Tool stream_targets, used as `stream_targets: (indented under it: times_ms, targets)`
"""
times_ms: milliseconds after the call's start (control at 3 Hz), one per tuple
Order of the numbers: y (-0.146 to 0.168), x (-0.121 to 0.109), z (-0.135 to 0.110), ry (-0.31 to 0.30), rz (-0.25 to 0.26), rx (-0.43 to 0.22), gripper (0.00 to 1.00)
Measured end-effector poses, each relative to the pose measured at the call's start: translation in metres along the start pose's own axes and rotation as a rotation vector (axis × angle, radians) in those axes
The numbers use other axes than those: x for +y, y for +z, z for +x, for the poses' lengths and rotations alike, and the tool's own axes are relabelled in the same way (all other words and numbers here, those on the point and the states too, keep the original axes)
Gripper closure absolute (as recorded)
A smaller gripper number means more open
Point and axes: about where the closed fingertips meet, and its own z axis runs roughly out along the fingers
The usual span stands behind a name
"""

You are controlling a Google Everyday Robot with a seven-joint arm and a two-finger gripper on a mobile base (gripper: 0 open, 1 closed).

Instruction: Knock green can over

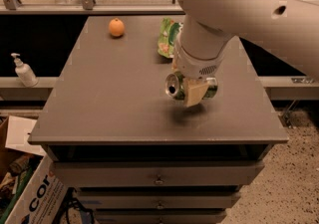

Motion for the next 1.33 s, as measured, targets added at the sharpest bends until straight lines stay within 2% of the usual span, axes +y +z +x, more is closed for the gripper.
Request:
stream_targets:
  times_ms: [1000, 1333]
  targets:
    - [-0.0046, 0.0005, -0.0008, -0.002, 0.008, 0.004, 0.13]
    - [-0.0061, 0.0007, -0.0012, -0.003, 0.011, 0.005, 0.00]
